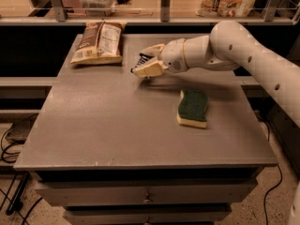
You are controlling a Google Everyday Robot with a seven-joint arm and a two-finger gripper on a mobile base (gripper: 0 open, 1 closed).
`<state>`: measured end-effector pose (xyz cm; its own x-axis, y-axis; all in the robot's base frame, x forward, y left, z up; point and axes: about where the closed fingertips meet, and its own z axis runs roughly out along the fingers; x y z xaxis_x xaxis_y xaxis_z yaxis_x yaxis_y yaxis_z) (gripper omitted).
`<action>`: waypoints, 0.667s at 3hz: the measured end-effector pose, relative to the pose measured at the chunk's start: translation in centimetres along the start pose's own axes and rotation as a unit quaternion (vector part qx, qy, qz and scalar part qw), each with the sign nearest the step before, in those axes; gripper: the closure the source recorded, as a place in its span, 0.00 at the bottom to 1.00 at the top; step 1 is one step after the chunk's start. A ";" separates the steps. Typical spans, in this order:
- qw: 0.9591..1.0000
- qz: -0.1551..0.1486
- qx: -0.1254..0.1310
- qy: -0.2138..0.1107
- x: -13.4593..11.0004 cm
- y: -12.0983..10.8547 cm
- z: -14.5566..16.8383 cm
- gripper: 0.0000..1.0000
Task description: Move rxbar blueberry near brown chip bag
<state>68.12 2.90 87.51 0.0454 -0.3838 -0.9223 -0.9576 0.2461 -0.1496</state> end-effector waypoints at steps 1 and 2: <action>0.998 0.030 0.053 0.013 0.0 -1.1 1.2 0.81; 0.995 0.055 0.088 0.010 -0.5 -2.2 3.5 0.58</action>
Offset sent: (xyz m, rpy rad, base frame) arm 0.0567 0.0503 -0.0062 0.0588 0.0499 -0.3249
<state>71.18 5.71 87.02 -0.0649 -0.3628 -0.9296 -0.8920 0.4387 -0.1090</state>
